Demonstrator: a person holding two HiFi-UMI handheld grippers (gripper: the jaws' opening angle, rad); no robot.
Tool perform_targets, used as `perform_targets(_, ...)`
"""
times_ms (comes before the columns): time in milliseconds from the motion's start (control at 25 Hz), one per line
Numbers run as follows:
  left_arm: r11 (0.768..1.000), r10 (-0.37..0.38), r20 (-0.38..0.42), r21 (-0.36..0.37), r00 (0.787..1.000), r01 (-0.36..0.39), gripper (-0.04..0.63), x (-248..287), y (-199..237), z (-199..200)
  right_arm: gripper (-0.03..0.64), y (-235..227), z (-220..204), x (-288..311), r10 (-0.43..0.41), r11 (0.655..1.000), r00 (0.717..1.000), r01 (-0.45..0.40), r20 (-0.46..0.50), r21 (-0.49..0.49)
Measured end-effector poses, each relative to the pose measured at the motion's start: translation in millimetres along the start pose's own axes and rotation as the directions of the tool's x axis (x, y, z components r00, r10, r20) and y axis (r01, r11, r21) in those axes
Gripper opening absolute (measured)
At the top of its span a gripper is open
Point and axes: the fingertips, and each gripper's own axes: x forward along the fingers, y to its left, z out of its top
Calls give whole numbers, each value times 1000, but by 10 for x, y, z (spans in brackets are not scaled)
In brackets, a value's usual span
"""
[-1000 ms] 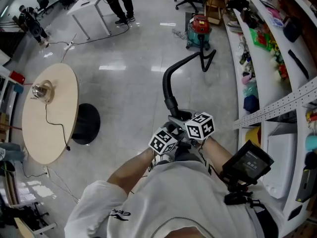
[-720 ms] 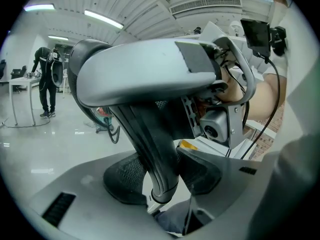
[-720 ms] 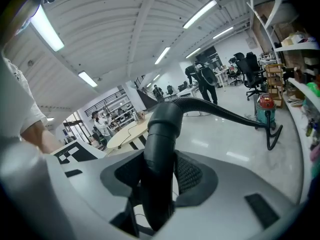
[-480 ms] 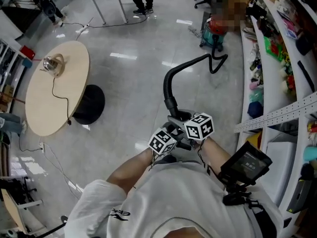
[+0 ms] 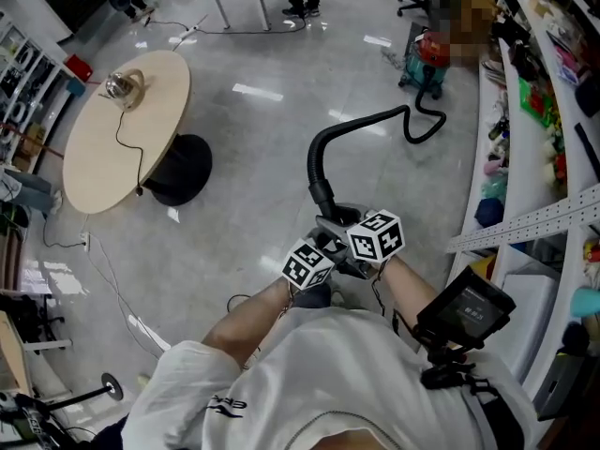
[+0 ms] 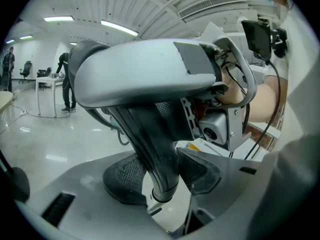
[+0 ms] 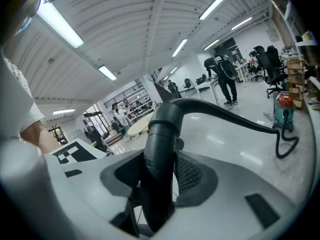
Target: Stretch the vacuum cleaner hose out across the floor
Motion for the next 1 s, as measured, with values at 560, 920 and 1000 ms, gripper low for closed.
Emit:
perform_targets(560,984,128,49,-131,991,-121,164,-603,-273,-590,173,887,-569,291,144,986,985,-151,-95,-72)
perform_targets(920,966,216,74,-163,974,-202,166,-1124,-267,-814,173,1469,-685,538,205,967,968,-222,-143,-121)
perform_targets(1000,961,234,81,-171,969,-218,166,-1216,-262,-816,173,1569,-672,572,218,963,964,-238,-150,-130)
